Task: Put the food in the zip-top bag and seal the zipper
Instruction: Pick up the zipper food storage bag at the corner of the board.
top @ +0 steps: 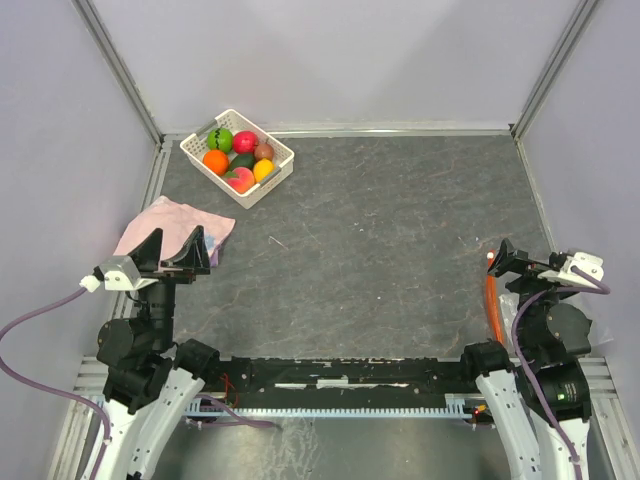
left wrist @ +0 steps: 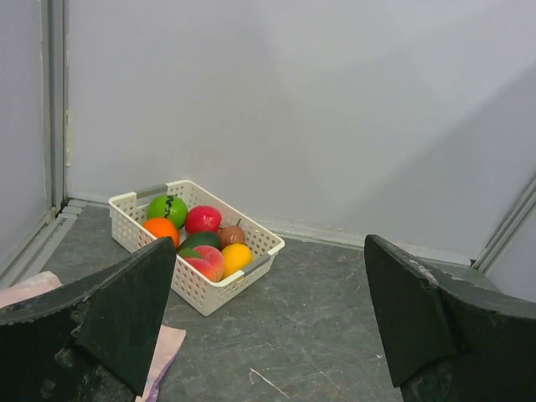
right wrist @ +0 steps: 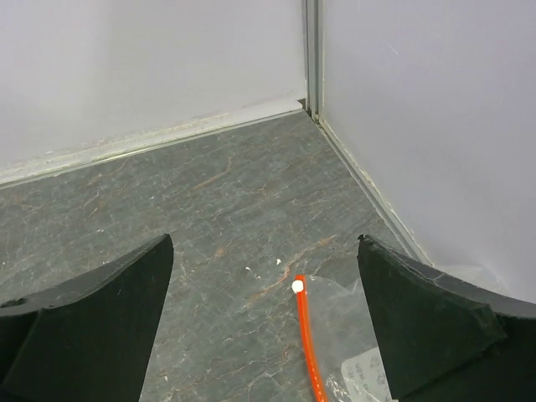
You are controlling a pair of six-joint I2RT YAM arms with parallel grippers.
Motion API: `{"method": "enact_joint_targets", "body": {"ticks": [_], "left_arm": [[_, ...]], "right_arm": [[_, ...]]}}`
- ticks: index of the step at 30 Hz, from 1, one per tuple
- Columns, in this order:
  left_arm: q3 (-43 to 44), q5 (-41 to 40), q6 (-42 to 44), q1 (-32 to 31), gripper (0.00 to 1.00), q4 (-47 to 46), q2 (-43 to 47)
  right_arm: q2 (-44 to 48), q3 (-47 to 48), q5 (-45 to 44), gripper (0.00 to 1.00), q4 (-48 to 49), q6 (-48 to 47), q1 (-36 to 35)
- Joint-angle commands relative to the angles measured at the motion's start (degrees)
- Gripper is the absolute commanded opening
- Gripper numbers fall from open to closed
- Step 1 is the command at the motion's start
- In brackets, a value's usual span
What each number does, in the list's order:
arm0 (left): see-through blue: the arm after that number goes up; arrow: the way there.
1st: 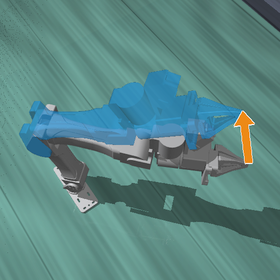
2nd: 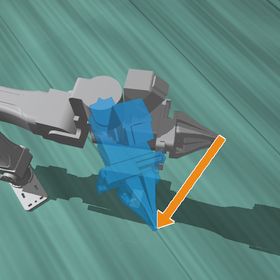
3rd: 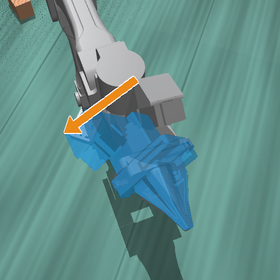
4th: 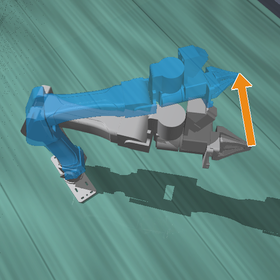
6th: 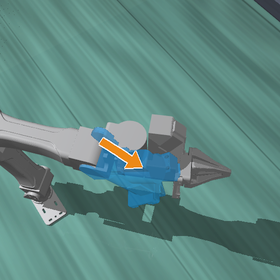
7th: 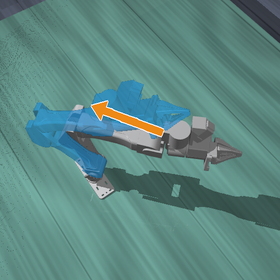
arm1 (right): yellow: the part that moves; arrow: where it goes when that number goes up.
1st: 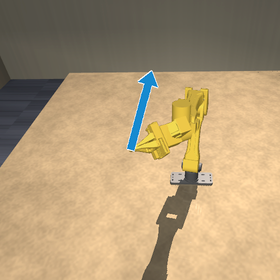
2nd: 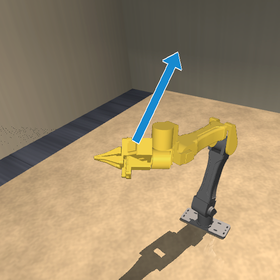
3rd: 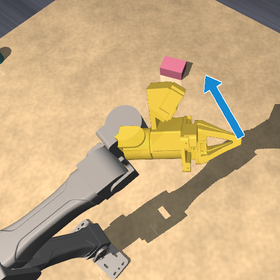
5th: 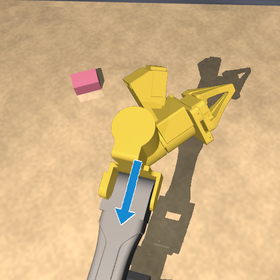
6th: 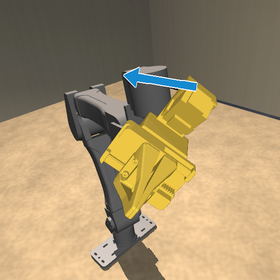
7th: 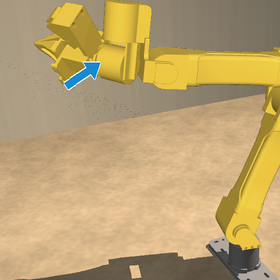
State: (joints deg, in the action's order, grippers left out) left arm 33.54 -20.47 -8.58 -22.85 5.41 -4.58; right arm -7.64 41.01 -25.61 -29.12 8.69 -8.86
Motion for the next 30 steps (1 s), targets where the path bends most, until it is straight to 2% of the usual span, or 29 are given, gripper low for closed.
{"method": "enact_joint_targets", "body": {"ticks": [1,11,20,27,30], "left_arm": [[0.9,0.2,2.9,0.4,0.99,-2.3,-1.0],[4.8,0.5,1.1,0.4,0.99,1.1,-4.4],[6.8,-0.5,0.3,0.4,1.0,5.8,-5.5],[7.1,0.8,-0.8,0.4,1.0,9.8,-6.3],[6.7,2.6,-1.0,0.4,1.0,10.6,-7.0]], "right_arm": [[-1.2,2.2,0.2,0.99,2.2,0.4,0.3],[-6.5,5.1,-0.8,0.99,-2.3,5.8,0.2],[-16.2,8.4,-1.5,0.99,-10.6,13.8,0.2],[-28.3,11.4,0.0,0.99,-17.3,19.0,0.3],[-35.0,12.0,-2.4,0.99,-20.0,20.4,0.3]]}}
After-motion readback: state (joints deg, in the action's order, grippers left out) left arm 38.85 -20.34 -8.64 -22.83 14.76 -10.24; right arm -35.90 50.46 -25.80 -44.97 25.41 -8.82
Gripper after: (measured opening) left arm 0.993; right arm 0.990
